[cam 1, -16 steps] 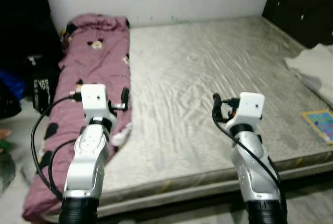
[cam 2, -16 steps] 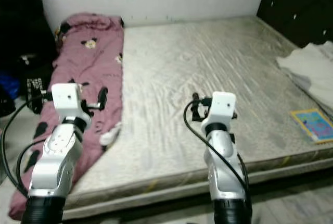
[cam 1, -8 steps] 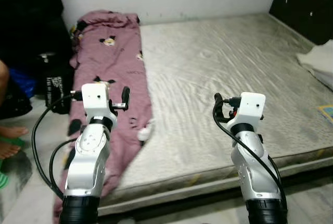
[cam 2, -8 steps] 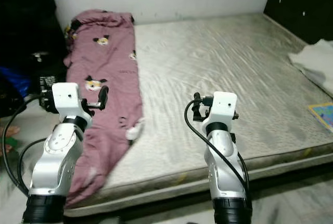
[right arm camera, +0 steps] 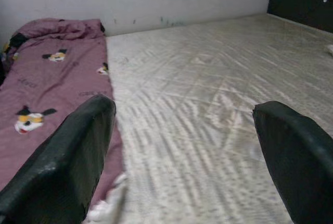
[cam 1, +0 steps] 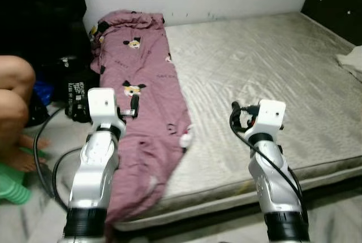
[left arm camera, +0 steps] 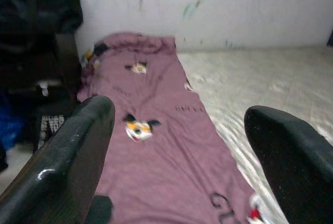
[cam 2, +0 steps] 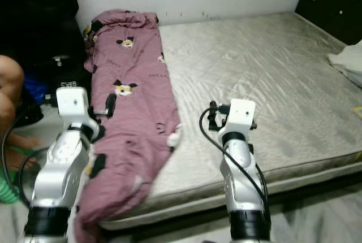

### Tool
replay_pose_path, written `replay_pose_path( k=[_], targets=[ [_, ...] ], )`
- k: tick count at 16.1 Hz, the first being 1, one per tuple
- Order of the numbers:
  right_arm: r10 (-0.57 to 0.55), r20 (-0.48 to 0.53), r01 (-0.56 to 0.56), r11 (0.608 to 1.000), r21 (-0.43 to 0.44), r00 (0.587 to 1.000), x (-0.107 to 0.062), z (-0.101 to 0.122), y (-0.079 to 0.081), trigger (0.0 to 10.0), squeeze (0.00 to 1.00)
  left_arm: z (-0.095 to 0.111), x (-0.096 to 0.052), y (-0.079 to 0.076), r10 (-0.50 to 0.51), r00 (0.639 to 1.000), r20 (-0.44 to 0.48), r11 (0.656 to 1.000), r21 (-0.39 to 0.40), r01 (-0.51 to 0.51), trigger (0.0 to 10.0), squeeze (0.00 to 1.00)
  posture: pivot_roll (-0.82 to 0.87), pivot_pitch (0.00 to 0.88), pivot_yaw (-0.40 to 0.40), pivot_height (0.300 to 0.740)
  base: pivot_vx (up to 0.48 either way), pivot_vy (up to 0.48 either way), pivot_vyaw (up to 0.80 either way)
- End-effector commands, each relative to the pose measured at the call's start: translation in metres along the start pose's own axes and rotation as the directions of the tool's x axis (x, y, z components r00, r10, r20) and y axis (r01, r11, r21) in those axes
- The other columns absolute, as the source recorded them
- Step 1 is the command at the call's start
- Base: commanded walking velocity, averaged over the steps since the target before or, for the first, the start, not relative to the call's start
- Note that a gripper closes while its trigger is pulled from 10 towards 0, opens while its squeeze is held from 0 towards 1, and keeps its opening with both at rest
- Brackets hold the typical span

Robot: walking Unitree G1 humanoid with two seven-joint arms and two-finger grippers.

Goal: Clean up the room

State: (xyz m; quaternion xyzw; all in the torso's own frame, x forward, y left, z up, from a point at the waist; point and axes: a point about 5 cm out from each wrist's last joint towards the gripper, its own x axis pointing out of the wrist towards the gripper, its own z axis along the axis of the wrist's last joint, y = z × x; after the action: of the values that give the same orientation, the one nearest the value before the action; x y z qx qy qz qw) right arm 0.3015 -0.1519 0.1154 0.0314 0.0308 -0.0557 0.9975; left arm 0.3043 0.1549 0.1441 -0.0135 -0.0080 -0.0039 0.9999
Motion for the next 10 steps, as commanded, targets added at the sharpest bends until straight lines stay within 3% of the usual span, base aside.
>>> replay_pose_path(
  k=[1,3,5,7,10],
  targets=[
    [0.027,0.032,-0.027,1.0,0.004,0.999,0.003,0.008,0.009,10.0,0.0,0.001,-0.001,0.01,0.031,0.999,0.016,1.0,0.002,-0.031,10.0,0.0,0.02,0.0,0.045,0.74,0.0,0.48,0.0],
    [0.018,0.038,-0.018,1.0,-0.001,0.999,0.006,0.009,0.007,10.0,0.0,0.007,0.003,0.007,0.027,0.998,0.05,0.999,0.024,-0.029,10.0,0.0,0.02,0.0,0.044,0.74,0.0,0.0,0.0],
    [0.016,0.042,-0.016,1.0,-0.002,0.999,0.008,0.008,0.006,10.0,0.0,0.008,0.004,0.007,0.063,0.995,0.073,0.993,0.094,-0.07,10.0,0.0,0.01,0.0,0.046,0.74,0.0,0.0,0.0],
    [0.013,0.037,-0.013,1.0,0.004,0.999,0.01,0.005,0.003,10.0,0.0,0.001,0.006,0.007,0.057,0.997,0.042,0.998,-0.01,-0.057,10.0,0.0,0.01,0.0,0.05,0.74,0.0,0.0,0.0],
    [0.033,0.042,-0.033,0.999,-0.003,0.999,0.01,0.007,0.007,10.0,0.0,-0.005,0.004,0.012,0.053,0.998,0.04,0.998,-0.022,-0.052,10.0,0.0,-0.01,0.0,0.055,0.74,0.0,0.0,0.0]
  ],
)
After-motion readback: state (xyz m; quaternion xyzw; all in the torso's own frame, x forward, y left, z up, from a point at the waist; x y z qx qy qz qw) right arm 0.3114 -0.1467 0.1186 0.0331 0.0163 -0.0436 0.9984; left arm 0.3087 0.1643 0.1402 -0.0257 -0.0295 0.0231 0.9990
